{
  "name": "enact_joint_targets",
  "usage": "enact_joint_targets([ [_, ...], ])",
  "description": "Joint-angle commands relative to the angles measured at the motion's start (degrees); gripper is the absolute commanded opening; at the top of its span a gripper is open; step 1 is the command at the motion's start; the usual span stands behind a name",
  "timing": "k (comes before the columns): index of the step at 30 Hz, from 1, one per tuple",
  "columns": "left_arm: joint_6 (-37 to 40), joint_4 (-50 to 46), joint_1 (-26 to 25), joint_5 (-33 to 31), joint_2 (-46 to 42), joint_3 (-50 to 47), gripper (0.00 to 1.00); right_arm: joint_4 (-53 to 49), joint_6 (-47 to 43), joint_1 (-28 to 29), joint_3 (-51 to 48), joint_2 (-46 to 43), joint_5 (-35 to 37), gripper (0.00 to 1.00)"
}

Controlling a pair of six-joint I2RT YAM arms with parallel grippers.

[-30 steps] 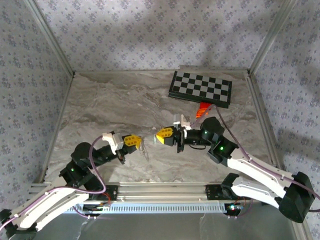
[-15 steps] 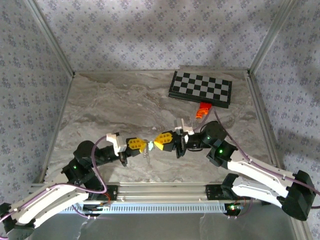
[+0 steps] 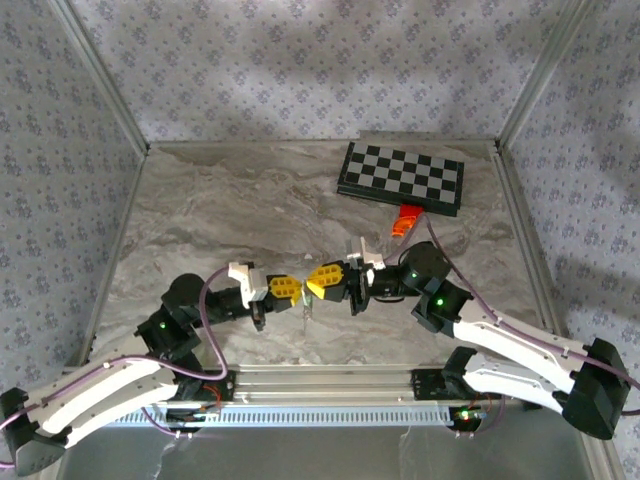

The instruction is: Put the keys on the keyring

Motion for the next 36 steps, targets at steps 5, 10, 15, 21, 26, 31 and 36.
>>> enact_joint_targets([
  [5,0.98,0.75,-0.45,-4.76,-2.34,2.04,0.0,-0.1,-1.56,0.12,-1.58,-1.92,6.64,0.0],
  [10,2.04,-6.02,-0.45,-17.77,-5.08,1.67,0.0,-11.07,-1.82,-2.49,-3.83,-5.65,16.92,0.0],
  [15,1.98,-6.71,-0.44,-22.81,-6.08,-0.37,0.0,-4.22,0.32,-4.03,-9.87,-7.28,15.21,0.0],
  [21,2.31,-2.88,-0.45,-13.67,-6.12,-0.78,0.0,2.49,2.9,-3.92,-8.37,-5.43,7.46,0.0],
  [26,2.35,-1.71,-0.45,-9.01,-6.16,0.41,0.0,5.3,4.57,-3.08,-5.23,-3.19,4.42,0.0],
  [31,2.04,-0.74,-0.45,-6.38,-6.1,1.56,0.0,5.76,4.85,-2.35,-1.6,-1.58,3.15,0.0],
  [36,2.12,1.01,-0.45,-5.37,-6.03,1.87,0.0,2.28,2.22,-0.14,2.29,-0.64,2.27,0.0],
])
